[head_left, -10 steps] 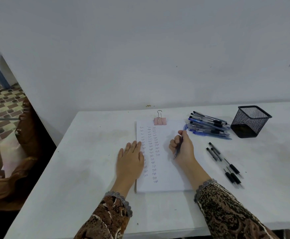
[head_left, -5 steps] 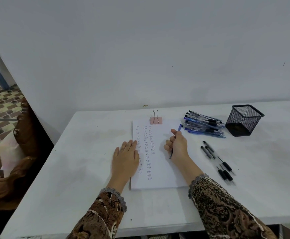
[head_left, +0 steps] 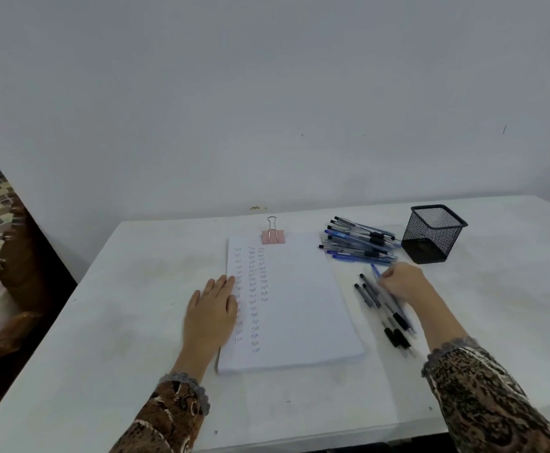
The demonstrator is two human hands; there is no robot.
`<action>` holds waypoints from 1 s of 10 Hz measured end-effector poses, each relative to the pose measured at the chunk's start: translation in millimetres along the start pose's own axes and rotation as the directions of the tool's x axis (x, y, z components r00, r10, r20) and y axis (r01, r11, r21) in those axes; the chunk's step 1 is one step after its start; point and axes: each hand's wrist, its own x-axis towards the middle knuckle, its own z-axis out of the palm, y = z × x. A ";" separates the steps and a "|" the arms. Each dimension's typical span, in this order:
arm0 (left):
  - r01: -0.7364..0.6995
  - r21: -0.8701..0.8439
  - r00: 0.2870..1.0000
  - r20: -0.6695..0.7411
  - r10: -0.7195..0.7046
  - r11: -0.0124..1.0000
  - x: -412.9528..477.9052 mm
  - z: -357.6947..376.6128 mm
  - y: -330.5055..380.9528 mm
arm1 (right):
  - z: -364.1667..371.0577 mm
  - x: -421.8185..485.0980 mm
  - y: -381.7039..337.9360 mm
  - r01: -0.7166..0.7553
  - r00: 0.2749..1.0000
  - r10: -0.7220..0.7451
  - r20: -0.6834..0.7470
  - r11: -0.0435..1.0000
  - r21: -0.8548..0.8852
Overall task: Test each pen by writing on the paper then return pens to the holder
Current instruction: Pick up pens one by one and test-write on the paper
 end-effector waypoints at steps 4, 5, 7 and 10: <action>0.010 -0.005 0.999 -0.030 -0.010 1.000 1.0 1.6 0.7 | 1.5 37.9 -8.6 0.271 0.920 -0.291 -0.263 0.956 -0.112; 0.012 -0.009 1.000 -0.027 -0.012 1.000 1.7 1.9 0.2 | 3.5 45.9 -15.3 0.335 0.897 -0.412 -0.162 0.870 -0.363; 0.014 -0.024 0.999 -0.030 -0.014 1.000 2.4 2.8 0.4 | 5.9 53.7 -14.3 0.343 0.887 -0.439 -0.147 0.836 -0.428; 0.018 -0.008 0.999 -0.032 -0.018 1.000 2.8 3.6 -0.1 | 2.6 52.9 -19.0 0.398 0.840 -0.535 -0.094 0.724 -0.563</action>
